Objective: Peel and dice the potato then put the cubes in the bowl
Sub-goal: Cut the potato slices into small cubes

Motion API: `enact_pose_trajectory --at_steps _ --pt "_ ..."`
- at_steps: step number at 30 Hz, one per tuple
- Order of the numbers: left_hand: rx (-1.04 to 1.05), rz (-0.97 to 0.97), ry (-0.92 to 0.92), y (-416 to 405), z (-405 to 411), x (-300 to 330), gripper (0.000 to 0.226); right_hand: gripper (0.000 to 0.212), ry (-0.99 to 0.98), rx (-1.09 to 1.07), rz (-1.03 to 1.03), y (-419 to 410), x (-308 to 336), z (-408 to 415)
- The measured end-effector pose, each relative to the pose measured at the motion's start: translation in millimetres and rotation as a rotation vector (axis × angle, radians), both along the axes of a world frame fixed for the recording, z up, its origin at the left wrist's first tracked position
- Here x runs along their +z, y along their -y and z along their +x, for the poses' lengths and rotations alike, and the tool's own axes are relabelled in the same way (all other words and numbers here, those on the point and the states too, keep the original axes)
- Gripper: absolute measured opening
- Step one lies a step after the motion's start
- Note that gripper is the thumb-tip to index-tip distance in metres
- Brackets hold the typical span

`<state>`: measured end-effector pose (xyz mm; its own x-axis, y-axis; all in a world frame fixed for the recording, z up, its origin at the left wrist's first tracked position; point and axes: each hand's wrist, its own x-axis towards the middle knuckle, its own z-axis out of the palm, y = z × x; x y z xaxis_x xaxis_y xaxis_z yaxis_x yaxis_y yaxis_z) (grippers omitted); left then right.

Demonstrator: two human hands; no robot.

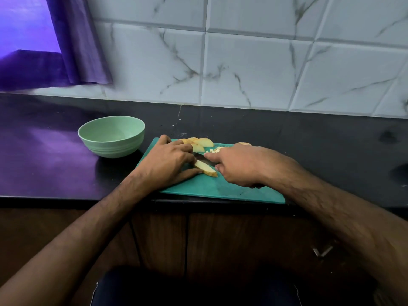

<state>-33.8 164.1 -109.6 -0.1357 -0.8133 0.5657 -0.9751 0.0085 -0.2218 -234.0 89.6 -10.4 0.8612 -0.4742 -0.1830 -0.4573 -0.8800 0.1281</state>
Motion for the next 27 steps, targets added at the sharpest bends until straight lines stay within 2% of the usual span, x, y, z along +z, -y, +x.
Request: enact_pose_trajectory --at_steps 4,15,20,25,27 --pt "0.020 0.019 0.035 0.7 -1.6 2.2 0.049 0.049 0.044 0.022 -0.008 1.2 -12.4 -13.0" --pt "0.007 -0.013 -0.025 0.4 -1.7 -2.2 0.050 0.054 0.063 0.010 0.000 -8.9 -28.8 -89.6" --pt "0.005 -0.002 -0.148 0.1 0.2 -5.9 0.049 0.055 0.097 -0.036 -0.032 -18.0 -41.6 -102.4" --pt "0.012 0.017 -0.187 -0.7 0.1 -5.6 0.030 0.052 0.154 -0.062 -0.050 -4.4 -45.9 -84.9" --pt "0.022 -0.005 -0.194 -1.1 1.0 -6.7 0.029 0.051 0.183 -0.093 -0.062 1.0 -44.2 -74.4"
